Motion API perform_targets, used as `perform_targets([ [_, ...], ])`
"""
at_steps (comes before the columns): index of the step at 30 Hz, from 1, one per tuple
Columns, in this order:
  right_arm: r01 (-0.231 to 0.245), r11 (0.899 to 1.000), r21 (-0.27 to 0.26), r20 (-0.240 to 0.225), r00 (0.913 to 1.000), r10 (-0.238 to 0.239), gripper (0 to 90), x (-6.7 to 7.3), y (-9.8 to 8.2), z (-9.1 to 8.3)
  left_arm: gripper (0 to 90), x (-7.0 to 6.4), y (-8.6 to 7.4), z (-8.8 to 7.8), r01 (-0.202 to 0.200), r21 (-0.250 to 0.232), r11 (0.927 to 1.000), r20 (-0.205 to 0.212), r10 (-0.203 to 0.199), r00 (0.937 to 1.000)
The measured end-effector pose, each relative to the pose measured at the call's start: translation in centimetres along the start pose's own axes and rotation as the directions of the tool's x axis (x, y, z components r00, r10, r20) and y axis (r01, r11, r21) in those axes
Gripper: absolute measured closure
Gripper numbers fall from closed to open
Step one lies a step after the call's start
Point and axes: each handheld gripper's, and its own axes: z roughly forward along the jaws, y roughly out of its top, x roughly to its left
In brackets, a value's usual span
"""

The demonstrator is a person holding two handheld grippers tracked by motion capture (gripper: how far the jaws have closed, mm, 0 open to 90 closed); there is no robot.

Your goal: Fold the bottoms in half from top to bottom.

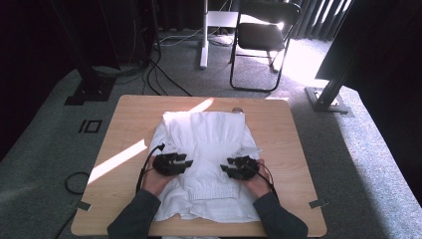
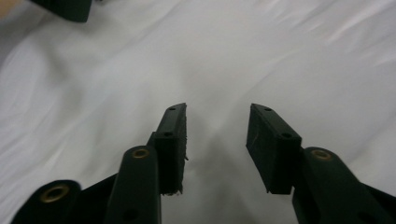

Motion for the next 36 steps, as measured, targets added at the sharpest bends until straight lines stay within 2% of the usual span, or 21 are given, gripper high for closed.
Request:
perform_targets([
  [2, -0.027, 0.999, -0.032, 0.041, 0.9987, 0.029, 55.1, -1.6, 1.2, 0.4, 58.0, 1.2, 1.1, 1.0, 0.009, -0.002, 1.0, -0.044, -0.009, 0.999],
  [4, -0.029, 0.999, -0.036, 0.075, 0.9967, 0.031, 54.3, -2.8, 2.5, 1.2, 57.8, 2.2, 1.8, 2.3, 0.02, 0.01, 0.9998, -0.066, -0.019, 0.9976],
  [6, -0.005, 0.999, -0.042, 0.116, 0.9932, 0.01, 52.2, -3.8, 3.5, 2.4, 57.6, 2.9, 1.9, 3.7, 0.025, 0.038, 0.999, -0.089, -0.022, 0.9958],
  [8, -0.022, 1.0, -0.014, 0.141, 0.9898, 0.024, 51.1, -4.6, 4.1, 3.7, 57.6, 3.4, 1.5, 4.9, 0.037, 0.066, 0.9972, -0.095, -0.03, 0.995],
  [11, -0.041, 0.999, 0.034, 0.151, 0.988, 0.035, 49.6, -5.5, 3.9, 5.8, 57.0, 3.8, 0.3, 6.1, 0.053, 0.097, 0.9939, -0.097, -0.043, 0.9944],
  [13, -0.062, 0.996, 0.066, 0.148, 0.9876, 0.052, 49.2, -5.8, 3.1, 6.7, 57.0, 3.9, -0.4, 6.1, 0.07, 0.066, 0.9954, -0.085, -0.064, 0.9944],
  [15, -0.084, 0.995, 0.055, 0.14, 0.9873, 0.075, 49.2, -5.8, 2.4, 6.9, 57.1, 4.0, -0.6, 5.8, 0.08, 0.061, 0.9949, -0.073, -0.075, 0.9945],
  [17, -0.106, 0.993, 0.054, 0.138, 0.9856, 0.098, 49.3, -5.6, 2.1, 6.6, 57.1, 3.8, -0.9, 5.6, 0.079, 0.062, 0.9949, -0.065, -0.075, 0.995],
  [20, -0.082, 0.994, 0.071, 0.134, 0.9884, 0.072, 49.3, -4.8, 1.6, 6.1, 57.0, 3.2, -1.7, 4.9, 0.073, 0.055, 0.9958, -0.053, -0.07, 0.9961],
  [27, -0.084, 0.993, 0.078, 0.135, 0.9882, 0.072, 49.1, -2.3, 0.0, 4.4, 56.9, 0.7, -4.0, 2.8, 0.048, 0.048, 0.9977, -0.035, -0.046, 0.9983],
  [29, -0.077, 0.993, 0.094, 0.139, 0.9883, 0.064, 49.1, -1.5, -0.3, 4.0, 56.8, 0.3, -4.6, 2.2, 0.056, 0.04, 0.9976, -0.025, -0.055, 0.9982],
  [31, -0.07, 0.992, 0.109, 0.141, 0.9886, 0.054, 49.1, -0.6, -0.6, 3.6, 56.8, -0.2, -5.2, 1.7, 0.052, 0.035, 0.998, -0.019, -0.052, 0.9985],
  [32, -0.07, 0.992, 0.109, 0.141, 0.9886, 0.054, 49.1, -0.6, -0.6, 3.6, 56.8, -0.2, -5.2, 1.7, 0.052, 0.035, 0.998, -0.019, -0.052, 0.9985],
  [35, -0.059, 0.99, 0.125, 0.132, 0.9903, 0.042, 49.1, 0.9, -1.4, 2.7, 56.3, -1.0, -6.0, 0.8, 0.044, 0.04, 0.9982, -0.008, -0.043, 0.999],
  [36, -0.059, 0.99, 0.125, 0.132, 0.9903, 0.042, 49.1, 0.9, -1.4, 2.7, 56.3, -1.1, -6.1, 0.6, 0.047, 0.042, 0.998, -0.004, -0.047, 0.9989],
])
